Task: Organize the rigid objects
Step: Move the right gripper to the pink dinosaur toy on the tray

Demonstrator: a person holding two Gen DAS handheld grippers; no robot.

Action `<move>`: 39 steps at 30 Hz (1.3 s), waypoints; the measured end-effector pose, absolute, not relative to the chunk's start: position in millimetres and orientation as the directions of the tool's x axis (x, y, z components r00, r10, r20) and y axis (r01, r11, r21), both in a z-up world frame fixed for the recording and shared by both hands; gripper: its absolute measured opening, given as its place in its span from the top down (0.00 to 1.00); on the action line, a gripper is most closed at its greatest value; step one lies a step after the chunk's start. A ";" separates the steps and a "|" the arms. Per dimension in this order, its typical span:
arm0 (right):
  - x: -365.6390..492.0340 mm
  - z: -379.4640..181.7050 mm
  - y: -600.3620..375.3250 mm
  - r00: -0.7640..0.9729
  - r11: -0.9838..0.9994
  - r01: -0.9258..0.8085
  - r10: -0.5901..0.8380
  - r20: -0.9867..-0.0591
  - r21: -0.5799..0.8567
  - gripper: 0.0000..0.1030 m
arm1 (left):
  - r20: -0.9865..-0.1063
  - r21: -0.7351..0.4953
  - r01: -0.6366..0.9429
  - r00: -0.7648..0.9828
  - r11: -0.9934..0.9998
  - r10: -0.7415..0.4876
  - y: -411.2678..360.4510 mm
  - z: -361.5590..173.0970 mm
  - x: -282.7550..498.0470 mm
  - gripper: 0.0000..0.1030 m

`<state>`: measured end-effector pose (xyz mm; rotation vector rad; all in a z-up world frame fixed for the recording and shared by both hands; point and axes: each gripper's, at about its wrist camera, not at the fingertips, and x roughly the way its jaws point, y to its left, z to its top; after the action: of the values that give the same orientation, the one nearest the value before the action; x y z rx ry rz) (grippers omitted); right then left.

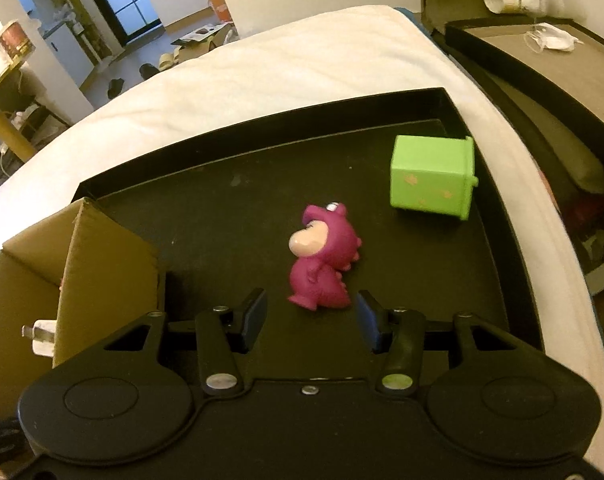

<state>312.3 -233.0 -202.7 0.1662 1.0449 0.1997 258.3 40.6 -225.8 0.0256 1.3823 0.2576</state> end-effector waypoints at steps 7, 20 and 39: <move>319.0 -211.9 -231.0 0.467 0.974 -0.091 0.225 -0.855 0.207 0.53 | -0.967 0.167 -0.167 0.164 0.972 0.194 41.6 -226.0 258.3 0.85; 294.1 -201.7 -241.0 0.488 0.975 -0.104 0.223 -0.844 0.198 0.64 | -0.967 0.170 -0.164 0.164 0.972 0.197 42.0 -226.0 258.2 0.85; 276.6 -150.6 -236.5 0.520 0.964 -0.120 0.266 -0.812 0.239 1.00 | -0.969 0.161 -0.173 0.162 0.972 0.189 44.1 -224.9 257.0 0.85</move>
<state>276.6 -236.5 -150.6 0.1602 0.9985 0.2327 257.0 44.1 -224.9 0.0138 1.3844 0.2584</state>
